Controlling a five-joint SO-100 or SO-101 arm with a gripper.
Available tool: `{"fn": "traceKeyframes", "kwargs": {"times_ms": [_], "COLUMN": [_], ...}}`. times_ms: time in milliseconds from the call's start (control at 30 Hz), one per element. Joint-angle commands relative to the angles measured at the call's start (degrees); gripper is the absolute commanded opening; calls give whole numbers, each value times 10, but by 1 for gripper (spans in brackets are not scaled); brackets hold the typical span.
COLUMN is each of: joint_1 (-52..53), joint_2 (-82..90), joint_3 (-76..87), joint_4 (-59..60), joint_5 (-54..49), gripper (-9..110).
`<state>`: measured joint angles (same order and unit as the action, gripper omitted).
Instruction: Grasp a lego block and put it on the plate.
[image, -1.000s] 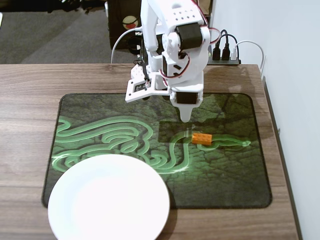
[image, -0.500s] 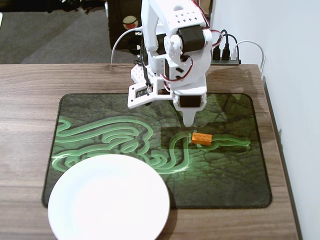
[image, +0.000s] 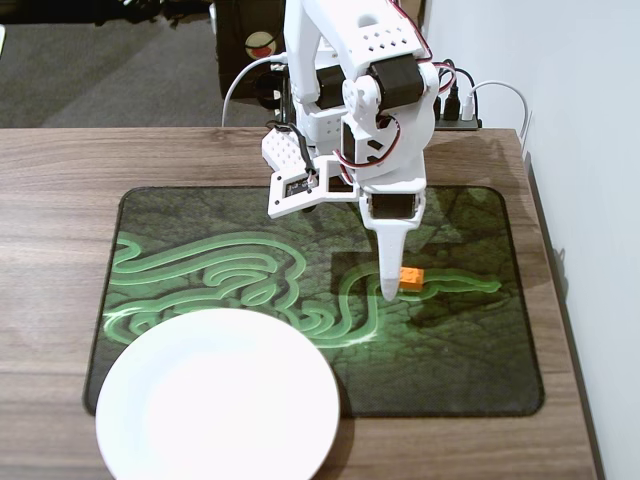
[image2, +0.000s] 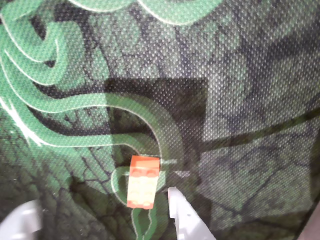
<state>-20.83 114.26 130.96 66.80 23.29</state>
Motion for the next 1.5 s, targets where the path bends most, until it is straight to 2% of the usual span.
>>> {"fn": "traceKeyframes", "kwargs": {"times_ms": [0, 67, 333, 633, 1467], "joint_1": [-2, -2, -3, -49, -39], "joint_2": [-5, -11, -25, -51, -73], "joint_3": [-18, -16, 4, 4, 27], "joint_4": [0, 1, -41, -61, -117], "joint_5": [8, 16, 30, 54, 71], "gripper": [43, 48, 48, 48, 47]}}
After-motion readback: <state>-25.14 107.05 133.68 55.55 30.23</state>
